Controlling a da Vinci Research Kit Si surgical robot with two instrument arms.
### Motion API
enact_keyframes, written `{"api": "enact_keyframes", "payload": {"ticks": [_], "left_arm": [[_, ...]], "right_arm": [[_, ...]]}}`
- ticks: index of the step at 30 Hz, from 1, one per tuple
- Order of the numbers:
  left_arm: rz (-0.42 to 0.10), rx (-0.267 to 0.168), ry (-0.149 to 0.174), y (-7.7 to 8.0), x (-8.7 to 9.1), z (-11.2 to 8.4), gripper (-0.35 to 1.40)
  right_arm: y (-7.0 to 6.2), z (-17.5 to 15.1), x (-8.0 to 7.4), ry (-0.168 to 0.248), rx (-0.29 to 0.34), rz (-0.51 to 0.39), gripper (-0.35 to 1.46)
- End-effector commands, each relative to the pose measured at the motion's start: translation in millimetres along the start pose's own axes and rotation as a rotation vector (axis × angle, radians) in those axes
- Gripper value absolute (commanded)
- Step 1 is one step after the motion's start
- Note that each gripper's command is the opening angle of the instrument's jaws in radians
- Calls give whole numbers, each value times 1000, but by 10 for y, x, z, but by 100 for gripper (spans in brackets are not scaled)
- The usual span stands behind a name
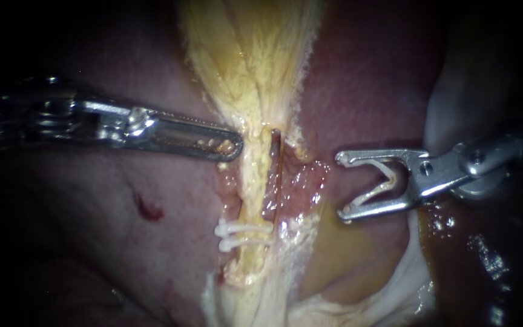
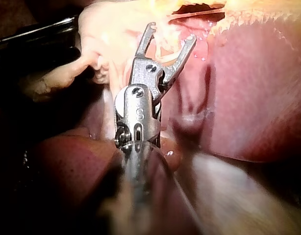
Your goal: Clipping third clip left tube
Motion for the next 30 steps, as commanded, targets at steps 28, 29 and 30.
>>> {"api": "enact_keyframes", "payload": {"ticks": [28,29,30], "left_arm": [[-29,-12,-56,-16,-41,-94,-35],[-29,-12,-57,-16,-40,-94,-35],[-28,-13,-57,-16,-40,-93,-35]], "right_arm": [[-1,3,4,3,-2,1,50],[-1,5,5,2,-6,1,50],[0,8,6,3,-5,2,50]]}}
